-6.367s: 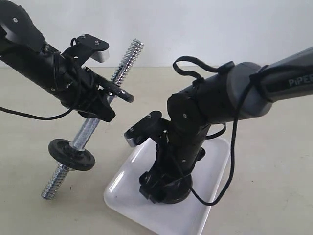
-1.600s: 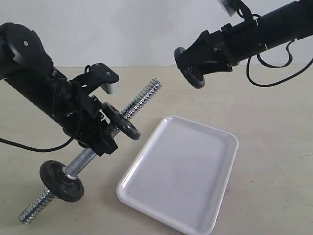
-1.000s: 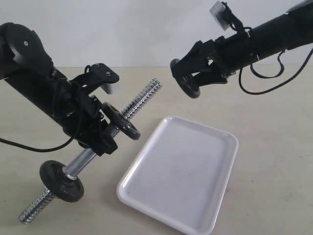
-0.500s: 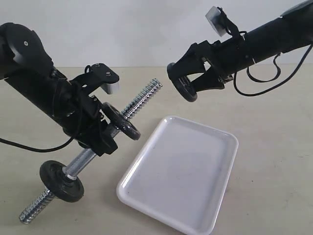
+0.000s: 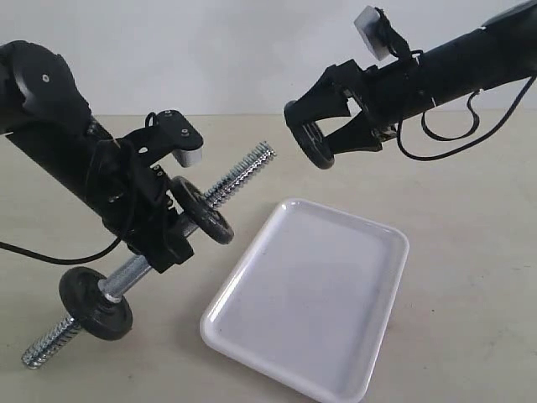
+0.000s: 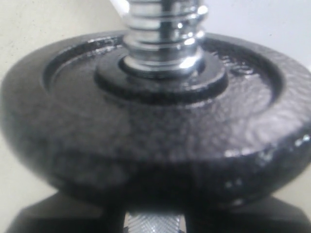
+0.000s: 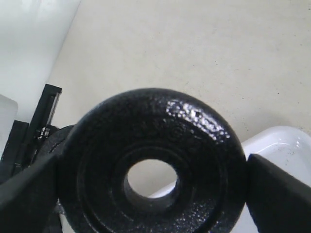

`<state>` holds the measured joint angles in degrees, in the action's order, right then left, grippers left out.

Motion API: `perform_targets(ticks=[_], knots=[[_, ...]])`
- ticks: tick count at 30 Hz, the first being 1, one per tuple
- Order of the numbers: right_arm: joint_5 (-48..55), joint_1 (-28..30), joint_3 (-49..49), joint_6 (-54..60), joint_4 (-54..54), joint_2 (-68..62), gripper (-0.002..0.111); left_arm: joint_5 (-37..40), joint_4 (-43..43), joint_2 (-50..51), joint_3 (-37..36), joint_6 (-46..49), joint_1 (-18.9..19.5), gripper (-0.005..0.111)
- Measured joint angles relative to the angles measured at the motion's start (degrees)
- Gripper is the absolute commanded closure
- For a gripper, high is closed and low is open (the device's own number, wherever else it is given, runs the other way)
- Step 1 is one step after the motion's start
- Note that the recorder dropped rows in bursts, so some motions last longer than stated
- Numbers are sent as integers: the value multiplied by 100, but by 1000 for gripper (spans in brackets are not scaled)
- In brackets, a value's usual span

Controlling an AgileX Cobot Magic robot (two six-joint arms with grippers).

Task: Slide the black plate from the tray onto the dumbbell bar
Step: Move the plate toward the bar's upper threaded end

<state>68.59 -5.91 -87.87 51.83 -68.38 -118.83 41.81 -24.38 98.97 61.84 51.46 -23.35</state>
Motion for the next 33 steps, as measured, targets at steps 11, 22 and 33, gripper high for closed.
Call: perform_targets(ticks=[11,22,33], knots=[[-12,-222,0,-133,-82,0,108,-447,337,185,0,263,0,102],[-12,-221,0,-372,-82,0,108,-890,533,278,-13,263,0,102],[-12,-221,0,-696,-82,0,108,-1089,533,278,-13,263,0,102]])
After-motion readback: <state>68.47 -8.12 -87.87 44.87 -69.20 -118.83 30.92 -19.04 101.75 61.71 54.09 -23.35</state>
